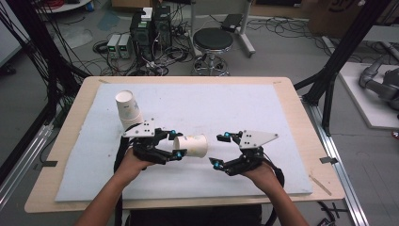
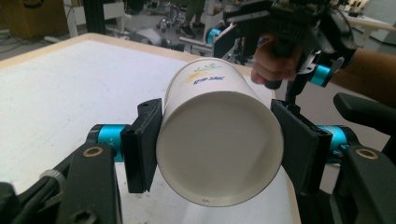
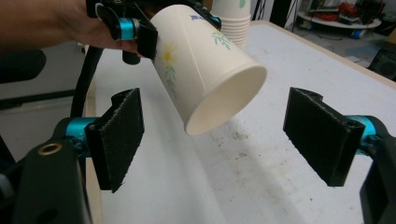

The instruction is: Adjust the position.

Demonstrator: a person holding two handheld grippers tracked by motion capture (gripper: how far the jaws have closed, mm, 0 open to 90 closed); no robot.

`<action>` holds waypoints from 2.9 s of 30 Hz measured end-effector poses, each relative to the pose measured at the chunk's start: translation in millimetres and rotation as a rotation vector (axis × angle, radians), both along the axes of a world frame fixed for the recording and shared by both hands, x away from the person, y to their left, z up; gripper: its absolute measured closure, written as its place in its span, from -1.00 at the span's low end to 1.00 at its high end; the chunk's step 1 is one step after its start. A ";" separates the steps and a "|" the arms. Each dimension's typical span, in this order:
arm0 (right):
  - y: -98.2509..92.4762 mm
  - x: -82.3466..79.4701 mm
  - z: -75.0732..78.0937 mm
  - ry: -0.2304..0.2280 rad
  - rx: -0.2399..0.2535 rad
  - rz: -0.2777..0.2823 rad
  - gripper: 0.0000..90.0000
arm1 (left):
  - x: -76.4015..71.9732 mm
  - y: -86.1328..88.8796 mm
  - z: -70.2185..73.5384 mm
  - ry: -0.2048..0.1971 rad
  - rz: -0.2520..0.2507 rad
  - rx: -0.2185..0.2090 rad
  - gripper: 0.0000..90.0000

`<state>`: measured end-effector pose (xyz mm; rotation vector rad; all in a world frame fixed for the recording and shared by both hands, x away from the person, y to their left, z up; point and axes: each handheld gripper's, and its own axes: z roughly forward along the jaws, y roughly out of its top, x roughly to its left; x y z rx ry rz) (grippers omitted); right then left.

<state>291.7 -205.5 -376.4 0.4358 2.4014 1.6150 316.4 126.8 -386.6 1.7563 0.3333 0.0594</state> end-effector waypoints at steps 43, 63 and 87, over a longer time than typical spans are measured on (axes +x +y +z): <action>8.2 4.0 -18.8 0.070 0.128 0.190 -0.41 | -10.3 -11.8 4.0 -0.010 -0.194 -0.108 -0.17; 1.7 6.3 -14.6 0.100 0.157 0.180 -0.30 | -10.3 -7.1 -0.6 0.039 -0.110 -0.124 -0.68; 28.8 20.1 28.4 0.041 -0.229 0.168 -0.30 | -11.4 -2.0 19.3 -0.039 -0.037 0.137 -0.67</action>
